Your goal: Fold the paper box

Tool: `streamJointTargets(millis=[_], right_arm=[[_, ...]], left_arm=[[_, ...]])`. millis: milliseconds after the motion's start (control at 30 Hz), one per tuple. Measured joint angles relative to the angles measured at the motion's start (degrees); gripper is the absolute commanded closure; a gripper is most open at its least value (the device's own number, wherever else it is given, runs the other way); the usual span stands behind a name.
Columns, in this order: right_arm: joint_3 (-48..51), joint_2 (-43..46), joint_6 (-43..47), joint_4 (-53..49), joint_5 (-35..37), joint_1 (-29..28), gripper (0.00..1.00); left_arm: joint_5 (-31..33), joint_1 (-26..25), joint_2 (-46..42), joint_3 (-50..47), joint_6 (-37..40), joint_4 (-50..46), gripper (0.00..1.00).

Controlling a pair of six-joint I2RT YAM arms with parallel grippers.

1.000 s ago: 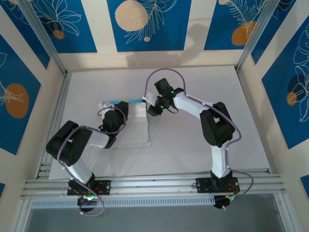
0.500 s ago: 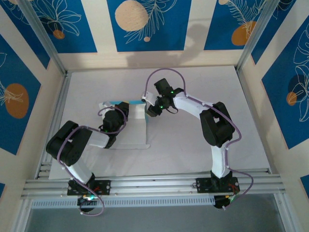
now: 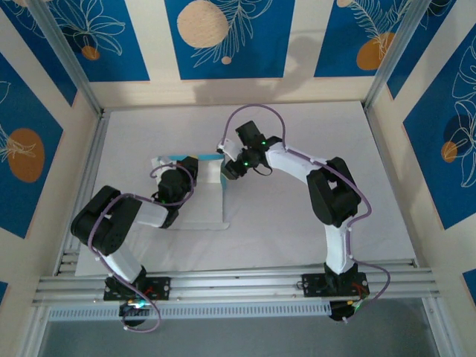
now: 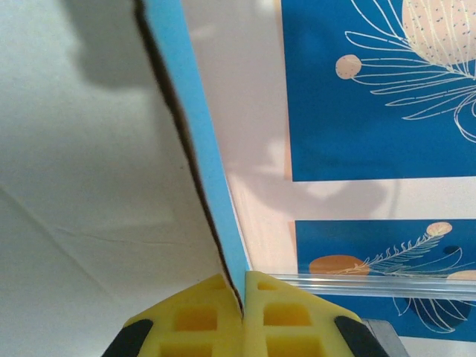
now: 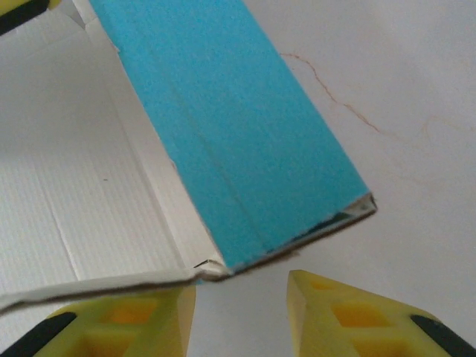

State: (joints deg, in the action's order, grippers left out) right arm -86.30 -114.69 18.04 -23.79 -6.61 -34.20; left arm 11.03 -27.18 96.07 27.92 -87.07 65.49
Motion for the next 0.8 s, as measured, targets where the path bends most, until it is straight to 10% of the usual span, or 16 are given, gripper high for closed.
streamJointTargets(millis=[433,800], right_arm=[[3.98,0.02,-3.28,10.49,5.62,-2.49,0.23],[12.74,2.93,-7.76,19.80,2.86,-2.84,0.24]], left_arm=[[0.87,0.44,0.07,-0.13,-0.04,0.09,1.00],[0.55,0.48,0.57,-0.79,-0.04,0.02,1.00]])
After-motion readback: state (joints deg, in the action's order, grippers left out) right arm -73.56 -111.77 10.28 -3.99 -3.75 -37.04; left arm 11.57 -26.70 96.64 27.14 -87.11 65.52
